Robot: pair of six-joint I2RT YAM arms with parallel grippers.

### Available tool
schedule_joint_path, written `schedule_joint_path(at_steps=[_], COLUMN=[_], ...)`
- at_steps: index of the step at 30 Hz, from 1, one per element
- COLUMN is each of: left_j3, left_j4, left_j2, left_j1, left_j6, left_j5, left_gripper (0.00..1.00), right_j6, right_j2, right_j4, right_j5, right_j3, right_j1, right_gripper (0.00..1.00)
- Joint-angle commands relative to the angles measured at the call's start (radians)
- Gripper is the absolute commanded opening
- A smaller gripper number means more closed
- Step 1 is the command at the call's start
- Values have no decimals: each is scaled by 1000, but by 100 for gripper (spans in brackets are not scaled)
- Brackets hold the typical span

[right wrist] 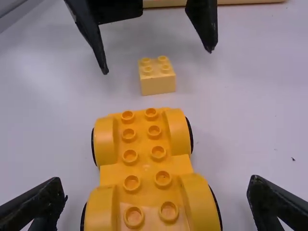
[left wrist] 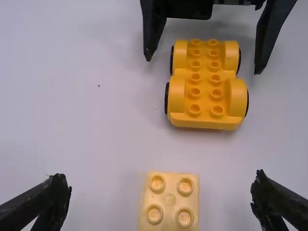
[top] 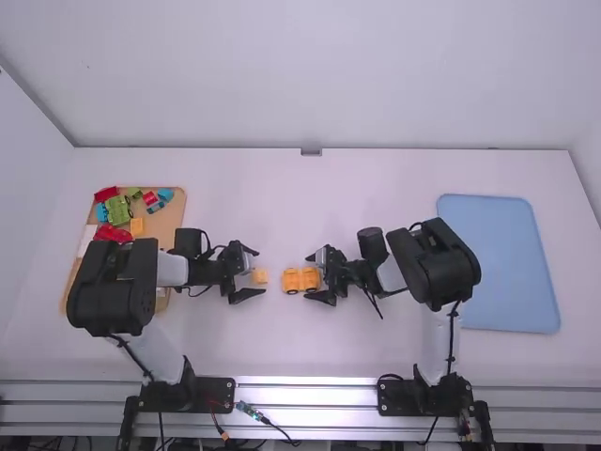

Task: Assemble lego blocks to make yellow taxi

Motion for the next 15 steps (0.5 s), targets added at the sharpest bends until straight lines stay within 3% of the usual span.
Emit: schedule_joint_path(at_steps=[1,4,7,13,15], left_j3=[3,3,3,3,2], left_j4=[12,12,6,7,15], left_j2=[35,45,45,60,66], left_j1=[-16,-19,-10,-17,-19], left_j6=[0,4,3,3,4], left_j5=[-11,-13,-46,-67,-57], left_gripper=[100,95,77,59,58], right_j6=[7,7,7,7,7], right_j2=[13,13,13,13,13], right_j4=[-3,-4,-7,-7,-7], right_j5=[-6,-6,-6,-6,-7], right_j3=[-5,-5,-5,-5,-5], right_j1=[-1,-1,-1,-1,-1], right_gripper=[99,100,99,99,99])
